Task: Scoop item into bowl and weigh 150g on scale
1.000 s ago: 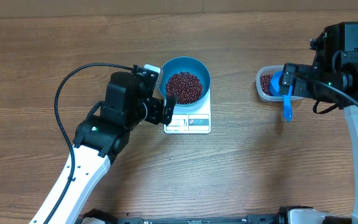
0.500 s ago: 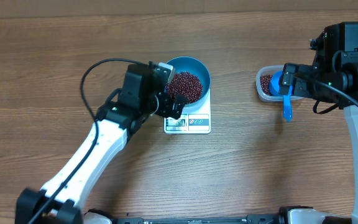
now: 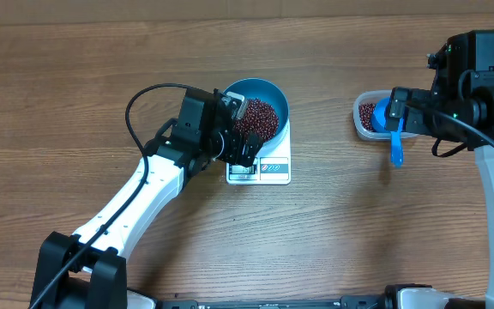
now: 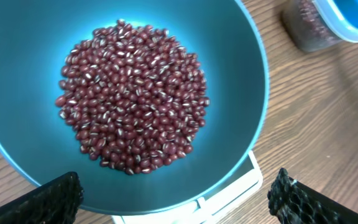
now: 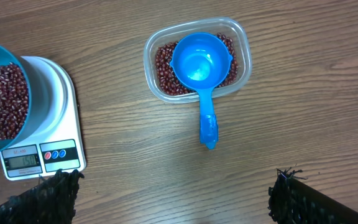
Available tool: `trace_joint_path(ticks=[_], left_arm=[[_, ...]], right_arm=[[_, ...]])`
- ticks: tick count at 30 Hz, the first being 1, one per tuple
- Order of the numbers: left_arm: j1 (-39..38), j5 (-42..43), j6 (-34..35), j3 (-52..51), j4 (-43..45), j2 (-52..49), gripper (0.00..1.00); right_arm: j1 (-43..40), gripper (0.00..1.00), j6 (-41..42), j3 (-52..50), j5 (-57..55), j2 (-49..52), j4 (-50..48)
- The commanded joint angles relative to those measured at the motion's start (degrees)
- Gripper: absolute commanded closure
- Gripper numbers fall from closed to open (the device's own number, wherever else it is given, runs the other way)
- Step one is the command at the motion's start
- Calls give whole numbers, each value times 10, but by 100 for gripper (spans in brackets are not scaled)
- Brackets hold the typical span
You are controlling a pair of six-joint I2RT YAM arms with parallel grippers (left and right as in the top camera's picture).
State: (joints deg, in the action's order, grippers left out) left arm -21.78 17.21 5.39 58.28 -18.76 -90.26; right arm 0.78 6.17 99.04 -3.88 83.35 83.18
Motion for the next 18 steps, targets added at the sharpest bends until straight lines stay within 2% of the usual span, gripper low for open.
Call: trace_joint_path(ticks=[1, 9, 18], left_arm=[[-1, -33, -11, 10, -11, -4, 1], [-4, -47, -11, 10, -28, -4, 1], [-10, -41, -11, 12, 7, -4, 0]], right_arm=[[-2, 0, -7, 14, -5, -10, -1], [-2, 0, -7, 14, -5, -10, -1], [-2, 0, -7, 14, -5, -10, -1]])
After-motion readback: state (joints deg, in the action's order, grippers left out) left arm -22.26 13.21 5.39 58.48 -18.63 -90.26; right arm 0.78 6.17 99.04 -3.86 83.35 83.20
